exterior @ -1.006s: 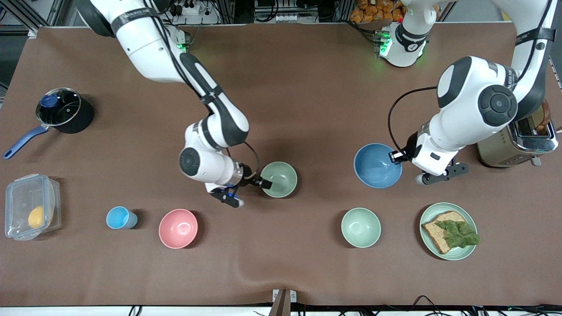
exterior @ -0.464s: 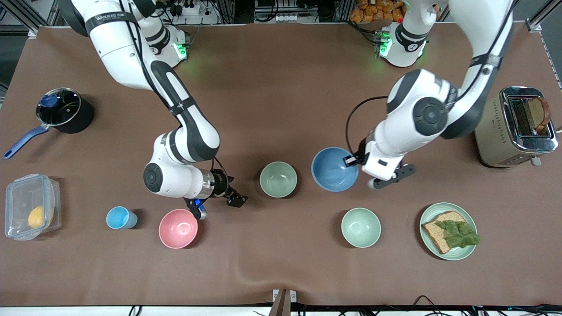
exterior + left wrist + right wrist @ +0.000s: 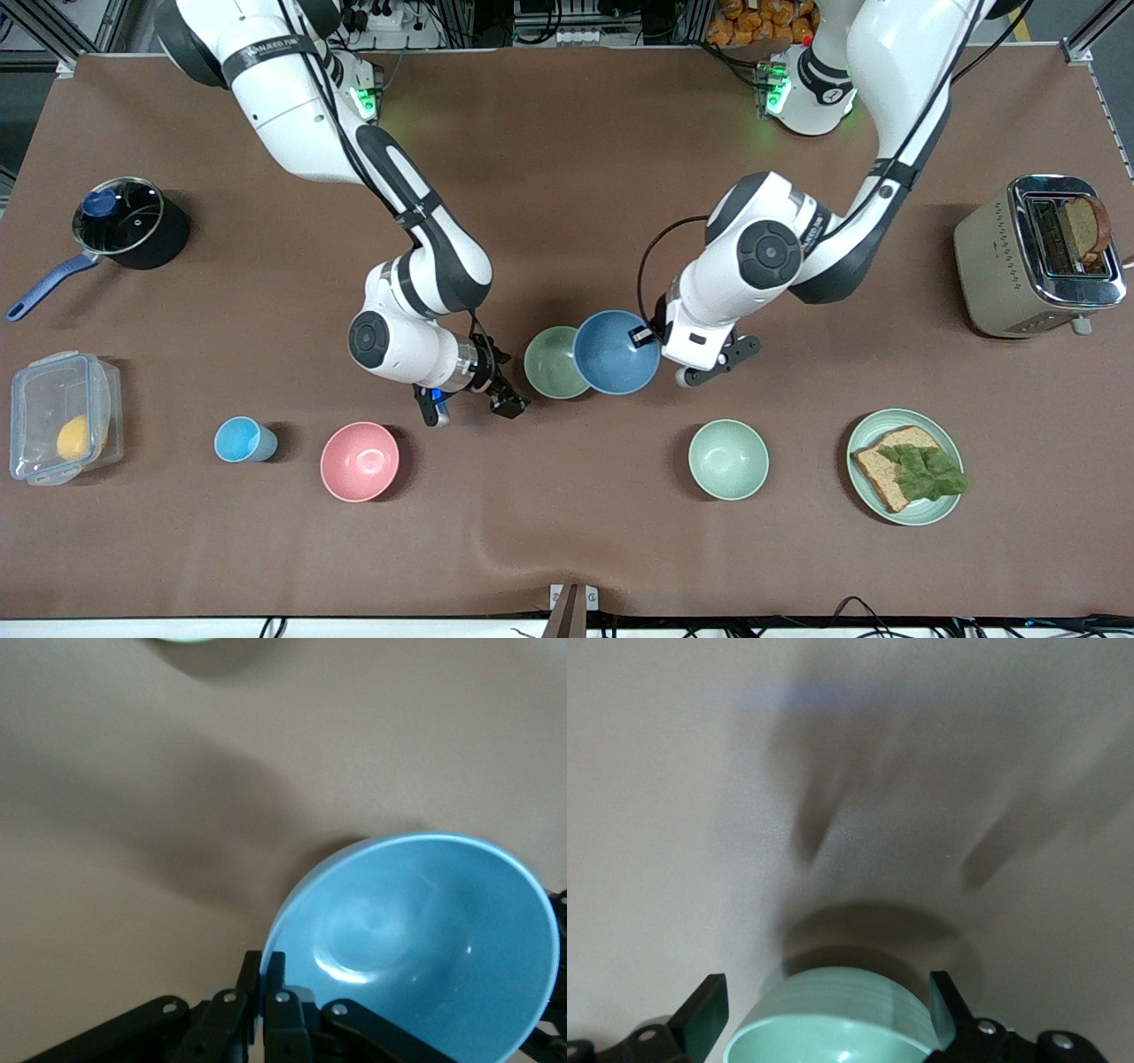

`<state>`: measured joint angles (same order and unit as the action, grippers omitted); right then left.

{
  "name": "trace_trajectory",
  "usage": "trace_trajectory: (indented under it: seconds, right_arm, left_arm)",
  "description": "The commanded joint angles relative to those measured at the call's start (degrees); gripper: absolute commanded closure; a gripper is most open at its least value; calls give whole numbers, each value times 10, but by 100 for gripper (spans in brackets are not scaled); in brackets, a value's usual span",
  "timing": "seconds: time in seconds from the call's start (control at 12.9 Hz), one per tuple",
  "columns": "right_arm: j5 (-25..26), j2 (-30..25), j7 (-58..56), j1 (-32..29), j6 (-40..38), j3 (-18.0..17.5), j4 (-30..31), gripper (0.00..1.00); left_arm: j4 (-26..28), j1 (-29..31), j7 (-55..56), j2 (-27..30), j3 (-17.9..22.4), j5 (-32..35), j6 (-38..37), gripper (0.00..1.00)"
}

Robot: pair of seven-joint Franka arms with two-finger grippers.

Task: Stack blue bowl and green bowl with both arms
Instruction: 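Carry the blue bowl over the green bowl with the left gripper and lower it in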

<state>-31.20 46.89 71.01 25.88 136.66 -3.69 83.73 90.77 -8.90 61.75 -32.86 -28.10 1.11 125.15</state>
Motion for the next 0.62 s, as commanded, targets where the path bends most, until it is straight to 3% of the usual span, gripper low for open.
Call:
trace_trajectory:
  seconds: [0.0,0.31,0.54]
  right_arm:
    - [0,7,20,6,17,5,-3,0]
    - [3,14,19,8,20,15,-3,0]
    - [10,17,18,8,21,15,1,0]
  left_arm:
    - [-18,-19,35,-24,2,14,21,100]
    - [-18,-44,58,-59,5,15,83,100]
    - [-18,-79,58,-73,35,21,100,100]
